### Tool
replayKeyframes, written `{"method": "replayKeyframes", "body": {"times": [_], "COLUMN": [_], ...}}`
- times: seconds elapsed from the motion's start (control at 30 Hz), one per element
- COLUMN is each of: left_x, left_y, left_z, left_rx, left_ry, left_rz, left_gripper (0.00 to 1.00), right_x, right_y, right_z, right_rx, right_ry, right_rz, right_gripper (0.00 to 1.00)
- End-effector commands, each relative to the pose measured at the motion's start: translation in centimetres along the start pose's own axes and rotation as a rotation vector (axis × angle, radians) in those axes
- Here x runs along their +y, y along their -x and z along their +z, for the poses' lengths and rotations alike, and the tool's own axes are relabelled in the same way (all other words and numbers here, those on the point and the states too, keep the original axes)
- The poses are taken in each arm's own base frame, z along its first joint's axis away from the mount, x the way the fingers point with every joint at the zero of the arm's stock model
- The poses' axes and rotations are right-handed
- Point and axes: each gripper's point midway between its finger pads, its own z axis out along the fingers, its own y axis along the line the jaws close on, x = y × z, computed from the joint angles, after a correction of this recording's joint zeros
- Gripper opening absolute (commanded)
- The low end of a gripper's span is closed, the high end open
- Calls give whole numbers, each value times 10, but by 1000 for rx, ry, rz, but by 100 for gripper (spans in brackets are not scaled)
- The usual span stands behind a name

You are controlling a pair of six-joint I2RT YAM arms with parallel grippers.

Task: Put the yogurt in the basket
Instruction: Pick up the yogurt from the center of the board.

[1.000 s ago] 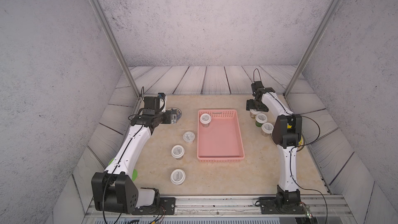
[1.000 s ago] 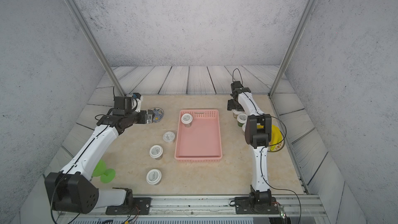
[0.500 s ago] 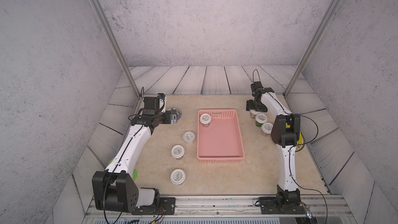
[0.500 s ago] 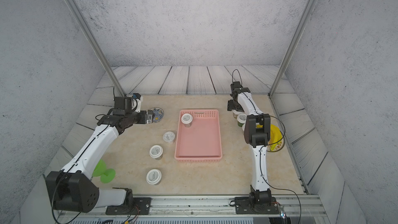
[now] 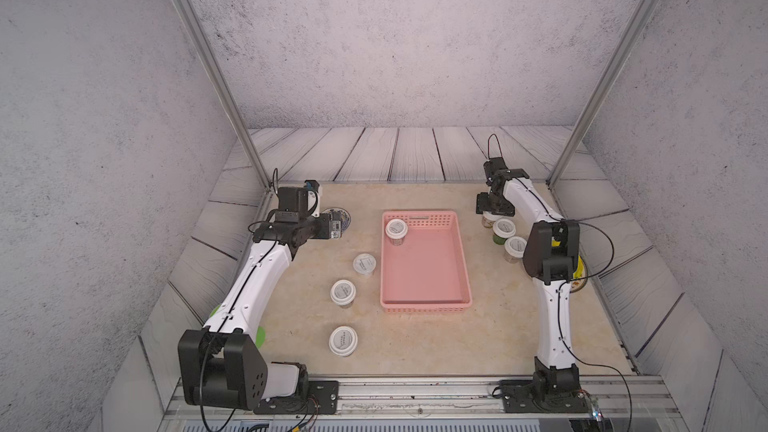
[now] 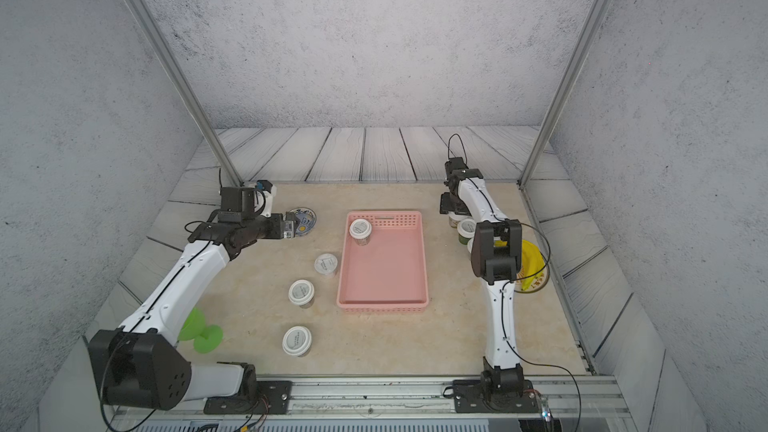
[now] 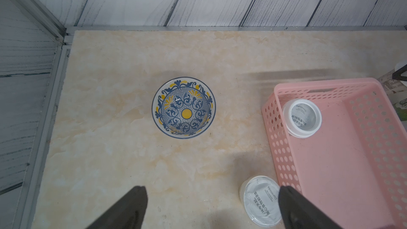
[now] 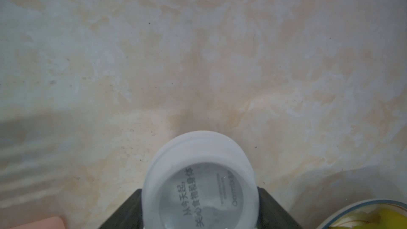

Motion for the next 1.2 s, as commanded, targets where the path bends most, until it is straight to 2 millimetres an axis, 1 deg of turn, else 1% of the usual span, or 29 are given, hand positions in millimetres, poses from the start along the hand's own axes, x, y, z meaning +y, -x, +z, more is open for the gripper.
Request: {"method": "replayKeyframes", "body": {"times": [0.0, 0.07, 0.17, 0.33, 0.57, 0.67, 0.83, 1.07, 1.17], "left_x": [3, 3, 3, 3, 3, 4, 5, 7, 8], "left_y": [-3, -3, -3, -3, -1, -2, -2, -3, -3], "left_z": [3, 2, 3, 2, 0, 0, 1, 2, 1], "left_rx": [5, 4, 4, 0, -8, -7, -6, -9, -9], "left_ry": [1, 1, 1, 0, 3, 5, 9, 12, 16], "left_rz": [-11, -10, -11, -12, -9, -8, -7, -7, -8], "left_gripper": [99, 98, 98, 98, 99, 99, 98, 98, 98], "right_x": [-2, -2, 0, 3, 8, 12, 24, 43, 55], "right_y": [5, 5, 9, 14, 14, 12, 5, -12, -22], "right_z": [-10, -13, -24, -46, -74, -87, -114, -146, -159], "right_rx": [-11, -13, -30, -63, -99, -109, -138, -167, -172], "right_ry": [13, 19, 37, 75, 116, 129, 151, 170, 185], "right_rz": [4, 5, 8, 17, 13, 4, -32, -89, -119], "right_gripper": [78, 78, 79, 78, 79, 79, 79, 79, 79]}}
